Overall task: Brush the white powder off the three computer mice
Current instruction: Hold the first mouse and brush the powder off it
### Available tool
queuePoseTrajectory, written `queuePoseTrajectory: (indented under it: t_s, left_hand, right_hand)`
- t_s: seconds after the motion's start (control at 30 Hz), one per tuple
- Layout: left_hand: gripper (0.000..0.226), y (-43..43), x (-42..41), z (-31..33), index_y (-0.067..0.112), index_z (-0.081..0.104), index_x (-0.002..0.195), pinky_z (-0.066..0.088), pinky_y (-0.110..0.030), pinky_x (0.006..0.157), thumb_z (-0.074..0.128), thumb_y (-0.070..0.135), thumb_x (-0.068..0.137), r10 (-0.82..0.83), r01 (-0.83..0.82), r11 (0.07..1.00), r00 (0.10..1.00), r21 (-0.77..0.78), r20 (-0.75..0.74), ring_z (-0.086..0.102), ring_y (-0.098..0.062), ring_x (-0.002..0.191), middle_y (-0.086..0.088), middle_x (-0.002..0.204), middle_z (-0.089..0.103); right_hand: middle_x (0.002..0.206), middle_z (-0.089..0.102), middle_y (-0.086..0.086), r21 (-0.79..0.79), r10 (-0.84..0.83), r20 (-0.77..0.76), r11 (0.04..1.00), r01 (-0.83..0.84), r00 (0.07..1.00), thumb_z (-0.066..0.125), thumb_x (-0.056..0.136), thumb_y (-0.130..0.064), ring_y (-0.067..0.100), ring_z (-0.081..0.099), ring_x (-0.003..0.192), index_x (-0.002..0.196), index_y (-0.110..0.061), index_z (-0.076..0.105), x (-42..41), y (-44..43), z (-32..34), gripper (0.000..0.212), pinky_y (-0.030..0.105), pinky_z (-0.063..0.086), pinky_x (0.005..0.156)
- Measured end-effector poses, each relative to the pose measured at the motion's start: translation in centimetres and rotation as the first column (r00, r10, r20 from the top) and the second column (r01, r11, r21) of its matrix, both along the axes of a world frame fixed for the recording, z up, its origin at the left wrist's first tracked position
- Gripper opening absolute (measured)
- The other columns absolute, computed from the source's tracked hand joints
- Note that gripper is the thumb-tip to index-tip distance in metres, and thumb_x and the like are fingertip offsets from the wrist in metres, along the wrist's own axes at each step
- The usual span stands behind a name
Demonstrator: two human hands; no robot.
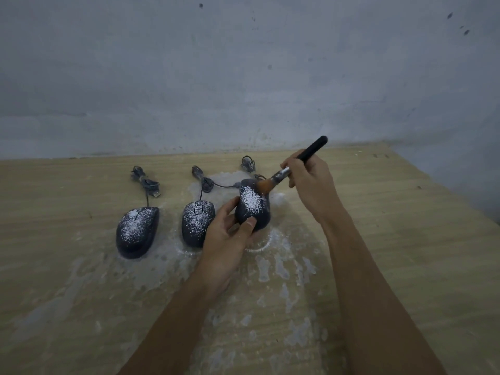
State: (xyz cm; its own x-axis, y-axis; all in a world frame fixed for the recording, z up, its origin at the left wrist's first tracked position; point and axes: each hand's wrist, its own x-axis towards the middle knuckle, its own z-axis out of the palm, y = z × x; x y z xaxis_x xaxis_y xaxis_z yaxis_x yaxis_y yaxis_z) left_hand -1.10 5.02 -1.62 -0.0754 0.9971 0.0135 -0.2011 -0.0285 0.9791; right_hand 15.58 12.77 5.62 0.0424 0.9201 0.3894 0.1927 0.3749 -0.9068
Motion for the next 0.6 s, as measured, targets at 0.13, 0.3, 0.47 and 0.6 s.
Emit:
queuePoseTrajectory:
  t_s: [0.13,0.3,0.47,0.6]
  left_hand:
    - [0.048,0.1,0.1,-0.1,0.033,0.056,0.133,0.051,-0.047,0.101,0.065,0.009,0.093,-0.001,0.001,1.0,1.0,-0.001,0.002,0.068,-0.015,0.113,0.007,0.121,0.072]
    - [0.05,0.2,0.1,-0.1,0.025,0.053,0.139,0.053,-0.044,0.099,0.063,0.007,0.094,0.006,-0.006,1.0,1.0,-0.007,0.012,0.068,-0.013,0.111,0.008,0.118,0.073]
    - [0.051,0.1,0.0,0.2,0.022,0.05,0.142,0.055,-0.041,0.098,0.062,0.007,0.095,-0.001,0.002,1.0,1.0,-0.026,0.015,0.069,-0.013,0.111,0.007,0.118,0.072]
    - [0.052,0.0,0.2,0.3,0.021,0.049,0.143,0.051,-0.046,0.102,0.062,0.008,0.095,0.016,-0.016,1.0,1.0,-0.017,0.005,0.067,-0.018,0.115,-0.001,0.126,0.069]
  right_hand:
    - [0.063,0.062,-0.009,-0.001,0.076,-0.021,0.997,-0.076,0.997,0.056,0.099,-0.023,0.011,0.055,0.062,0.092,-0.016,0.07,0.4,0.0,0.0,0.017,0.027,0.046,0.059]
    - [0.057,0.051,-0.001,-0.021,-0.081,-0.023,0.997,0.08,0.996,0.054,0.085,-0.028,0.018,0.046,0.056,0.075,-0.019,0.066,0.3,-0.8,0.0,0.018,0.031,0.037,0.051]
    - [0.065,0.064,-0.007,-0.021,-0.096,-0.234,0.995,0.094,0.968,0.055,0.098,-0.027,0.009,0.053,0.056,0.09,-0.017,0.068,0.2,-2.6,-1.8,0.018,0.03,0.049,0.061]
    - [0.072,0.068,-0.005,-0.059,-0.111,-0.223,0.993,0.1,0.968,0.053,0.104,-0.024,0.013,0.052,0.059,0.095,-0.02,0.071,-0.3,-3.6,-3.5,0.02,0.034,0.048,0.066]
